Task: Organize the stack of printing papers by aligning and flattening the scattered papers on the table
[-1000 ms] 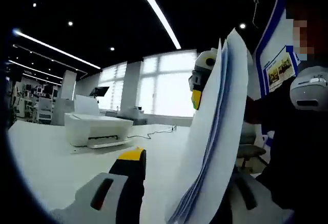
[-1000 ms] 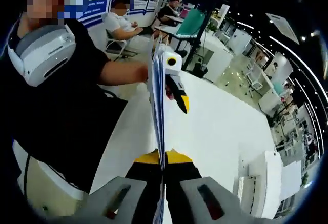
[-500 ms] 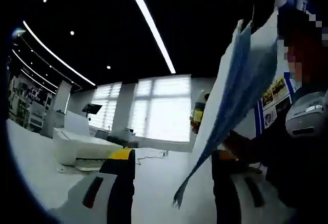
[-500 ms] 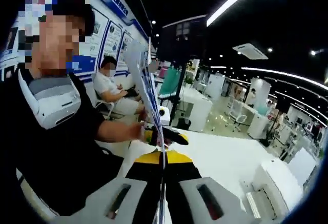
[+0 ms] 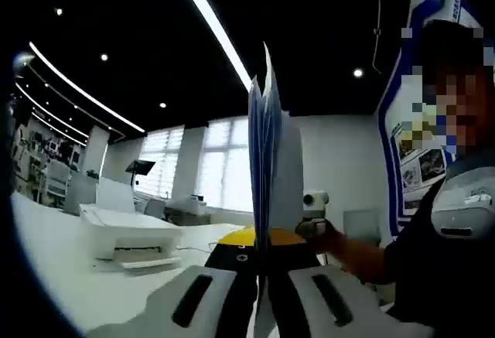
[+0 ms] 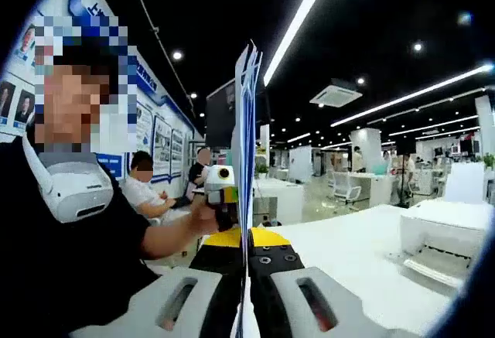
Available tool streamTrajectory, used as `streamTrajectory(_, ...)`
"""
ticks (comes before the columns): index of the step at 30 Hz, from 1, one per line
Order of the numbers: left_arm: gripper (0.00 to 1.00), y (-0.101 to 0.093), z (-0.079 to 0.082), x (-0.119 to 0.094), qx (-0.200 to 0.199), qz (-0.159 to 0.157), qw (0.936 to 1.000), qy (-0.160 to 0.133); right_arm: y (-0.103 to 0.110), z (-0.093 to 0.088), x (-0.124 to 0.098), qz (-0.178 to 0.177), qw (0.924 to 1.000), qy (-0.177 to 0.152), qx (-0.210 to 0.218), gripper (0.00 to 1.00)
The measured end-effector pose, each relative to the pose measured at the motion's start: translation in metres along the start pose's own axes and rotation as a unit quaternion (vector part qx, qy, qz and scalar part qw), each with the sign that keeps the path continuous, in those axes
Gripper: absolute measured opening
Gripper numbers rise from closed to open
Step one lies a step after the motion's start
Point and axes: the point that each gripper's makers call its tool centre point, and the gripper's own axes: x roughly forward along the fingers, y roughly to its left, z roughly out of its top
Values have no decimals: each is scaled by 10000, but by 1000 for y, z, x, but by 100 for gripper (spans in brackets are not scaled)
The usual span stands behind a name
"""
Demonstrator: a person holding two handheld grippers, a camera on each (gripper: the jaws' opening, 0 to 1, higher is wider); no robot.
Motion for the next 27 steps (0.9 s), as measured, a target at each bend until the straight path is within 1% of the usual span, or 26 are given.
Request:
streamTrajectory(1,6,6,-4,1,-12,91,9999,117,-2,-4,1,-67,10000,-67,-19,0)
streamTrajectory(2,6,8,-7,1,30,173,9996,215,-6,-8,2,-212,9997,-103,-96,0)
streamTrajectory(3,6,9,-8,0,52,209,9995,248,-7,-9,3,-250,9996,-112,-115,0)
streamTrajectory(4,6,13,-12,-1,173,391,9981,442,-10,-17,5,-408,9988,-186,-178,0)
streamTrajectory(5,6,13,-13,-1,201,455,9975,509,-15,-19,6,-569,9977,-246,-261,0)
streamTrajectory(9,6,14,-13,0,226,535,9966,591,-16,-22,7,-628,9973,-295,-240,0)
streamTrajectory(10,6,17,-15,-2,653,846,9906,850,-17,-25,8,-695,9965,-352,-291,0)
streamTrajectory(11,6,17,-19,0,954,1006,9839,1124,-22,-35,11,-905,9938,-388,-521,0)
streamTrajectory(12,6,16,-20,1,989,1024,9828,1174,-22,-39,12,-938,9936,-365,-518,0)
streamTrajectory(14,6,17,-24,1,1093,1062,9798,1294,-27,-50,11,-1129,9913,-290,-611,0)
streamTrajectory(15,6,17,-26,1,1139,1054,9788,1339,-27,-53,11,-1119,9916,-275,-589,0)
streamTrajectory(17,6,16,-33,1,1143,970,9786,1407,-28,-64,11,-1127,9922,-173,-507,0)
streamTrajectory(18,7,17,-36,0,1121,941,9789,1425,-31,-70,10,-1185,9917,-93,-489,0)
streamTrajectory(20,7,22,-43,-4,923,917,9811,1429,-33,-77,11,-1205,9917,-13,-441,0)
streamTrajectory(23,7,25,-47,-9,640,918,9844,1357,-33,-76,10,-1234,9913,69,-447,0)
streamTrajectory(27,7,23,-46,-10,633,921,9853,1290,-34,-72,10,-1255,9908,109,-484,0)
